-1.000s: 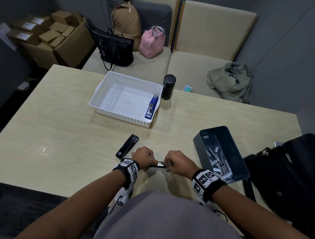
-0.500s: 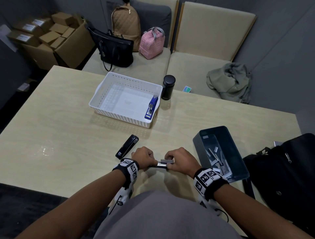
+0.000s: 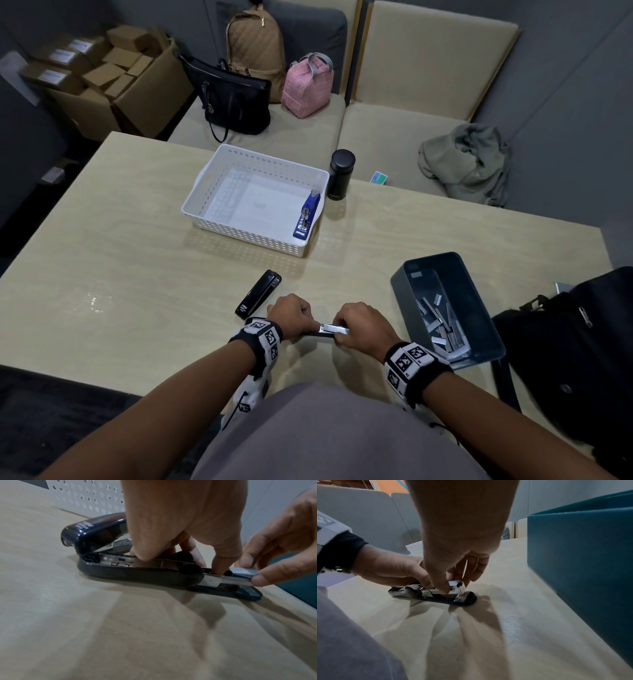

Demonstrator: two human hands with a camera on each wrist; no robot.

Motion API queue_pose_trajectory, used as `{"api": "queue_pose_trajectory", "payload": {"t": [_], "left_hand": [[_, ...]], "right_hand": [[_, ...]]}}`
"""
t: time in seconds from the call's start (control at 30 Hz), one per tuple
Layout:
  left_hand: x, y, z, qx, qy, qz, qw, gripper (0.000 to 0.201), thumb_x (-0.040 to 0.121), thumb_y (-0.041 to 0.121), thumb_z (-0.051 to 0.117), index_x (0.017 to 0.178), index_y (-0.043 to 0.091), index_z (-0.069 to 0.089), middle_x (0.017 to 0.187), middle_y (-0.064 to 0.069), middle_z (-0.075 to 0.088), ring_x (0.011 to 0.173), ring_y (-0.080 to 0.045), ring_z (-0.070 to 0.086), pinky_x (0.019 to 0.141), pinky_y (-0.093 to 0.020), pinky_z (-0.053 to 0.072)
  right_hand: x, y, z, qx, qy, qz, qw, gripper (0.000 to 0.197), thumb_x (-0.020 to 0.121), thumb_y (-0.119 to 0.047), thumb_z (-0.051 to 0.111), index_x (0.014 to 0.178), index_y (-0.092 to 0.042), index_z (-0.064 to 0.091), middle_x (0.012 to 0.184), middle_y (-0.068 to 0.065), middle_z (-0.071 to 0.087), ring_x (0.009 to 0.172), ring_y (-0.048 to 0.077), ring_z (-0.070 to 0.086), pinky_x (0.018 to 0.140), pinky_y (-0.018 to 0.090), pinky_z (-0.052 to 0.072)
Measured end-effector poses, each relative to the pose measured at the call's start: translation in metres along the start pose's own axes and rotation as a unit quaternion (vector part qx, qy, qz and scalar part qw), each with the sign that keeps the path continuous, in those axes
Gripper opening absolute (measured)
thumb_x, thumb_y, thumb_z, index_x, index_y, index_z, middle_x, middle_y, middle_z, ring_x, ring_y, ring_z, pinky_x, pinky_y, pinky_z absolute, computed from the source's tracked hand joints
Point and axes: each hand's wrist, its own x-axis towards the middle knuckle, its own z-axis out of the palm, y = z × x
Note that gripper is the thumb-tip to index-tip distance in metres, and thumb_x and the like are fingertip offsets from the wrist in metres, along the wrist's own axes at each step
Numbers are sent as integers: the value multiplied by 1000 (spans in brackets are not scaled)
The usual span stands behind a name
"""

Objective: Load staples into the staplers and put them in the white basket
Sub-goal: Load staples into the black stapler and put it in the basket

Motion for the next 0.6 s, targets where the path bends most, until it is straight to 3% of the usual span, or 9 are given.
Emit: {"api": "queue_pose_trajectory", "payload": {"t": [0.17, 0.4, 0.6], "left_hand": [[1, -1, 0, -4, -2, 1, 1000, 26, 56, 35, 77, 69, 12, 74, 56, 8, 64, 67, -14, 60, 87, -40, 50], [3, -3, 1, -6, -10, 2, 1000, 26, 54, 34, 77, 68, 11, 73, 56, 8, 64, 70, -17, 62, 86, -39, 50], [5, -6, 3, 3, -10, 2, 1000, 25, 55, 33, 76, 68, 12, 74, 67, -1, 74, 77, -20, 68, 82, -35, 49]], "right_hand": [[-2, 0, -1, -7, 2, -9, 1000, 20, 76, -20, 61, 91, -22, 73, 91, 1, 69, 81, 24, 63, 65, 35, 50], [1, 2, 4, -26, -2, -5, 1000, 23, 79, -22, 62, 97, -18, 74, 98, 2, 70, 85, 26, 64, 70, 37, 53], [1, 2, 6, -48, -19, -5, 999, 23, 79, -19, 61, 99, -18, 73, 96, 5, 67, 83, 27, 61, 61, 30, 39]]}}
